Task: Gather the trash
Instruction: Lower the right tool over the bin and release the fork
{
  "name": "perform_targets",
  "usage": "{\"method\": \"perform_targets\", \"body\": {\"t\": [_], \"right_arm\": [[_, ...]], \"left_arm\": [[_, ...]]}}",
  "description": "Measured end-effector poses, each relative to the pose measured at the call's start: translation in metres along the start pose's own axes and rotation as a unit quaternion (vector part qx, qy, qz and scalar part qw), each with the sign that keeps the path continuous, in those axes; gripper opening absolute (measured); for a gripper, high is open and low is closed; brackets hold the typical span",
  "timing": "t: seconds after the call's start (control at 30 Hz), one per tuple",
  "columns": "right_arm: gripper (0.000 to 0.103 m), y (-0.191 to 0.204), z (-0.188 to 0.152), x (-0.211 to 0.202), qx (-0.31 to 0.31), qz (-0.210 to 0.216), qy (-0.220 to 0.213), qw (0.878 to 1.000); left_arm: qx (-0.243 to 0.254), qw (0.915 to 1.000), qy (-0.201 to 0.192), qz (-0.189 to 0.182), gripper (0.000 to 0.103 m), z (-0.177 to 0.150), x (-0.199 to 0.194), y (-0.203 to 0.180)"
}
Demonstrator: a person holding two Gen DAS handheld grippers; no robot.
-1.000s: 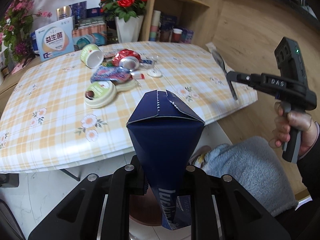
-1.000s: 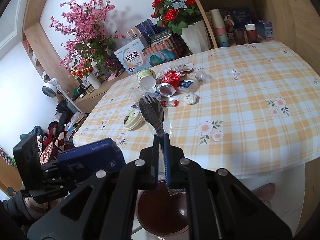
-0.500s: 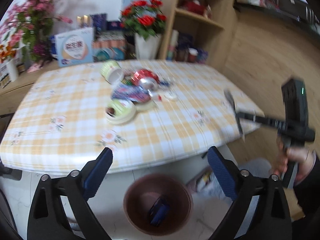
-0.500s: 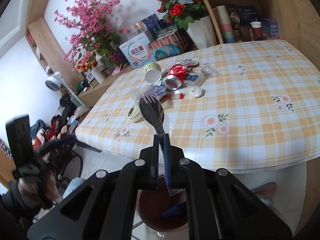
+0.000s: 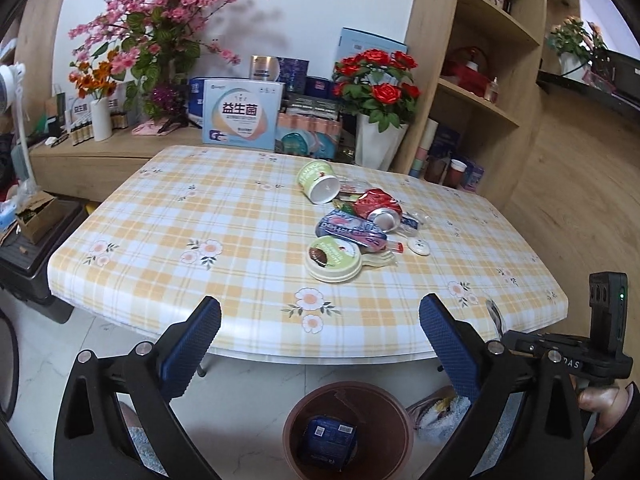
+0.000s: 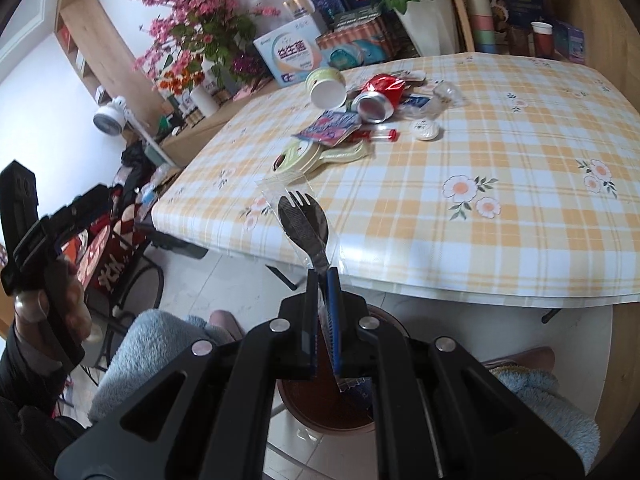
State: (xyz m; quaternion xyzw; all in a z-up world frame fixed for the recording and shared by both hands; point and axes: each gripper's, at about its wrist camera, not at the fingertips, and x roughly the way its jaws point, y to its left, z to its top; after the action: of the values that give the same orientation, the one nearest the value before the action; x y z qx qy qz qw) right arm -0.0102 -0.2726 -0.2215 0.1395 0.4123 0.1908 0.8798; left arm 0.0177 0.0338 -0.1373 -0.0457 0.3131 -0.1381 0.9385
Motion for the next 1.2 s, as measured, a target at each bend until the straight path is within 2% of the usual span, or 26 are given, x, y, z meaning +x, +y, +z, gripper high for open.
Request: {"method": "perform_targets", "body": {"t": [0.2, 0.6, 0.67, 0.77, 0.8, 0.9, 0.97, 1.07, 1.2], "right_arm": [[0.009, 0.009, -0.004, 0.005, -0.008, 0.000, 0.015, 1.000], [0.010, 0.027, -0.002, 0.015, -0.032, 0.014, 0.032, 0.999], [0.025, 0.028, -0.002, 0.016, -0.038, 0.003, 0.035, 0.999], [0.042, 0.025, -0.001, 0.012, -0.038, -0.007, 0.025, 0.999], [0.044, 0.023, 0.000, 0.011, -0.036, -0.012, 0.021, 0.999], [0.064, 0.018, 0.003, 0.007, -0.032, -0.034, 0.006, 0.999], [0.083, 0.013, 0.005, 0.002, -0.026, -0.052, -0.009, 0.998], [0.093, 0.007, 0.008, -0.004, -0.019, -0.074, -0.028, 0.997], [0.097, -0.001, 0.012, -0.011, -0.015, -0.116, -0.048, 0.992]], "left_arm": [[-0.014, 0.9998, -0.004, 0.011, 0.097, -0.003, -0.005, 0.010], [-0.013, 0.9999, 0.001, 0.011, 0.097, -0.008, -0.006, 0.010], [-0.012, 0.9999, -0.001, 0.012, 0.097, -0.009, -0.006, 0.010], [-0.014, 0.9998, 0.000, 0.013, 0.097, -0.008, -0.005, 0.011], [-0.015, 0.9998, 0.000, 0.013, 0.097, -0.009, -0.005, 0.011], [-0.015, 0.9998, 0.002, 0.014, 0.097, -0.009, -0.004, 0.012], [-0.013, 0.9998, 0.003, 0.014, 0.097, -0.009, -0.004, 0.011], [-0.010, 0.9998, 0.005, 0.013, 0.097, -0.009, -0.003, 0.010], [-0.009, 0.9999, 0.005, 0.013, 0.097, -0.009, -0.002, 0.009]]}}
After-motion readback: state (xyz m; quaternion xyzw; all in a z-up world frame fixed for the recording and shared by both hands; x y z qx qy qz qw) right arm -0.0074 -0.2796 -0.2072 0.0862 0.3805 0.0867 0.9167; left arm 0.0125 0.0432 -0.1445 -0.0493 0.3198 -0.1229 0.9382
